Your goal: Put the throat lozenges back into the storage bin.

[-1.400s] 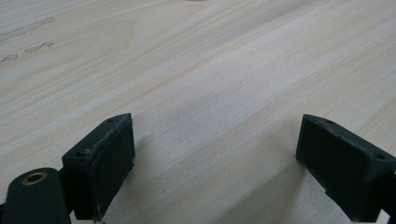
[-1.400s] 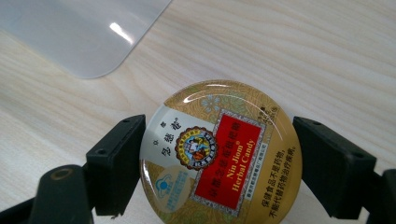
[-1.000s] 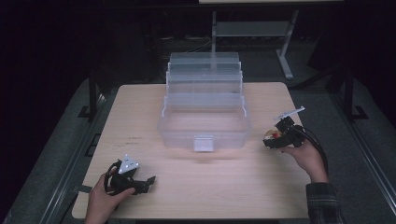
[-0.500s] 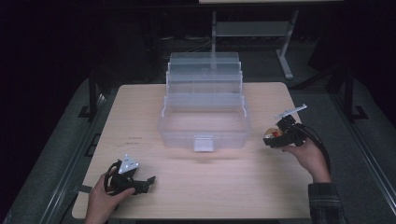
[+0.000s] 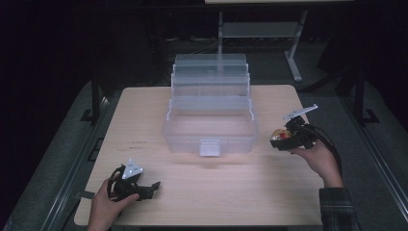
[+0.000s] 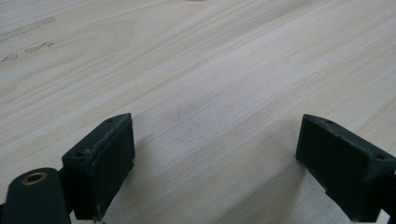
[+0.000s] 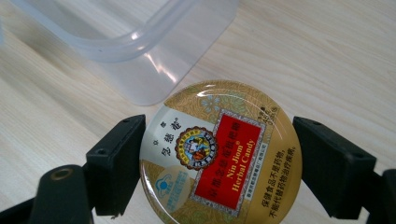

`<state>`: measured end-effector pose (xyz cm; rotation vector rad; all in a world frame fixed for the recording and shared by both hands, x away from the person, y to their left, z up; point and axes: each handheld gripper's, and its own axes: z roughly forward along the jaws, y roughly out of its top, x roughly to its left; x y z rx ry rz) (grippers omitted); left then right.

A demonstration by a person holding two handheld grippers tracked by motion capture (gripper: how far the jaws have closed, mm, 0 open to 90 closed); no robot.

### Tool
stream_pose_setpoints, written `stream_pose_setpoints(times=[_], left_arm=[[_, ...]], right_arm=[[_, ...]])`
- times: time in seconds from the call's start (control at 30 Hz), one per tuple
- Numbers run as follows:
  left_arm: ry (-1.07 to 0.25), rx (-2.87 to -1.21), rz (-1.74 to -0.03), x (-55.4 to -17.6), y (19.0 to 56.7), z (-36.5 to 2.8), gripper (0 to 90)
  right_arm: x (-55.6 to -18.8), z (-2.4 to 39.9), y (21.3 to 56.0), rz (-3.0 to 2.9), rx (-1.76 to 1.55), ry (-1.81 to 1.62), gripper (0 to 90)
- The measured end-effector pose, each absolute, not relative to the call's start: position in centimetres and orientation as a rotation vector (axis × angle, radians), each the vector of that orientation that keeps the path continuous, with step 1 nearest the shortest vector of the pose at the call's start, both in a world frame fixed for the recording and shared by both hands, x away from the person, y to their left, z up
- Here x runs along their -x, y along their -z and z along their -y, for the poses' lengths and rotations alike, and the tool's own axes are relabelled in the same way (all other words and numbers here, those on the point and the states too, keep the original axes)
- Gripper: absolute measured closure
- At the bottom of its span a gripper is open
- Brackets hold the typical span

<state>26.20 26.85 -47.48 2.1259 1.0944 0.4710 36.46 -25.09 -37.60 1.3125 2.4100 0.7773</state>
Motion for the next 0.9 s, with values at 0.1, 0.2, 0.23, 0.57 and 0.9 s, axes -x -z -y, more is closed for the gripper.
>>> stream_pose_setpoints(times=[0.1, 0.2, 0.23, 0.57, 0.9], left_arm=[[-0.471, -2.126, -1.094, -26.2, 47.5, -26.9, 10.7], [-0.471, -2.126, -1.094, -26.2, 47.5, -26.9, 10.7], [-0.471, -2.126, -1.094, -26.2, 47.5, -26.9, 10.7], [-0.471, -2.126, -1.094, -26.2, 47.5, -26.9, 10.7], [-0.471, -2.126, -1.094, -26.2, 47.5, -26.9, 10.7]], right_arm=[[-36.5, 24.8, 37.3, -2.416, -1.298, -0.779, 19.8], [-36.6, 24.6, 37.1, -2.422, -1.291, -0.777, 19.8], [-36.6, 24.5, 37.0, -2.422, -1.286, -0.780, 19.8], [-37.0, 23.7, 36.1, -2.430, -1.266, -0.797, 19.8], [-37.6, 22.8, 35.1, -2.439, -1.247, -0.817, 19.8]])
